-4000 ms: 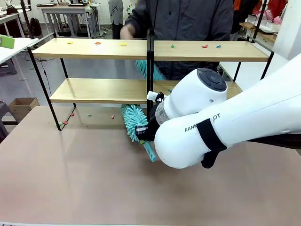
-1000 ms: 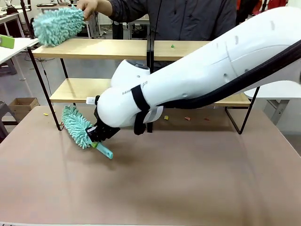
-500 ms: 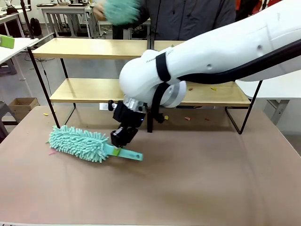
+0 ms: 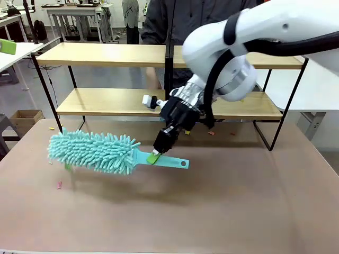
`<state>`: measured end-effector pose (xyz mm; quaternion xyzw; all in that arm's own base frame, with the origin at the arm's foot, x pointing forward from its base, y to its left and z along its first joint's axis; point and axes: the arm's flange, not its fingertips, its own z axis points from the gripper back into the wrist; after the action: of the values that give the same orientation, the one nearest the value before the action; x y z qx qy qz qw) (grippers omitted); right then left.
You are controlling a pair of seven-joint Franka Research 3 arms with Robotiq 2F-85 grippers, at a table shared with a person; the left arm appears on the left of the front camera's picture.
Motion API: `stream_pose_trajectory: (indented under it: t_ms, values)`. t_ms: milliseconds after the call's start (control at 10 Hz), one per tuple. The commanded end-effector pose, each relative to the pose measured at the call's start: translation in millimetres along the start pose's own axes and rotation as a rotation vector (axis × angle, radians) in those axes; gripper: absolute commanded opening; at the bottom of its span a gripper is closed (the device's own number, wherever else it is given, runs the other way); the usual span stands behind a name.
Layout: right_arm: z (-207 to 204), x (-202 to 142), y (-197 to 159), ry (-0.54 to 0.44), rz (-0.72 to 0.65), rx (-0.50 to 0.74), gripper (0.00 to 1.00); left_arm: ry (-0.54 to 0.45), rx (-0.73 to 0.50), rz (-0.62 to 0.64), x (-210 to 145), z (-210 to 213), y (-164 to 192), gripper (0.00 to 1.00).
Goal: Clean the shelves.
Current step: Clean a randomly selected level of the Shelf with the Duster.
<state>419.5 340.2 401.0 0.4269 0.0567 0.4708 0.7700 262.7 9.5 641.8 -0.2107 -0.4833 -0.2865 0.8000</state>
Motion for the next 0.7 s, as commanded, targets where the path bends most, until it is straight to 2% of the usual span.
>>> stream_pose_trajectory:
  t_ms: [0,300,500,600]
  values:
    - [8.1,-30.9,10.9,-0.041,0.012,0.019,0.12,-0.006,-0.010,-0.008,-0.4,-0.1,0.8,1.00]
    - [30.5,-57.8,11.9,-0.096,-0.036,-0.015,0.12,-0.006,-0.010,-0.008,-0.4,-0.1,0.8,1.00]
    - [48.3,-85.7,24.9,-0.158,-0.094,-0.091,0.12,-0.006,-0.010,-0.008,-0.4,-0.1,0.8,1.00]
    - [41.4,-91.7,50.4,-0.239,-0.254,-0.163,0.12,-0.006,-0.010,-0.008,-0.4,-0.1,0.8,1.00]
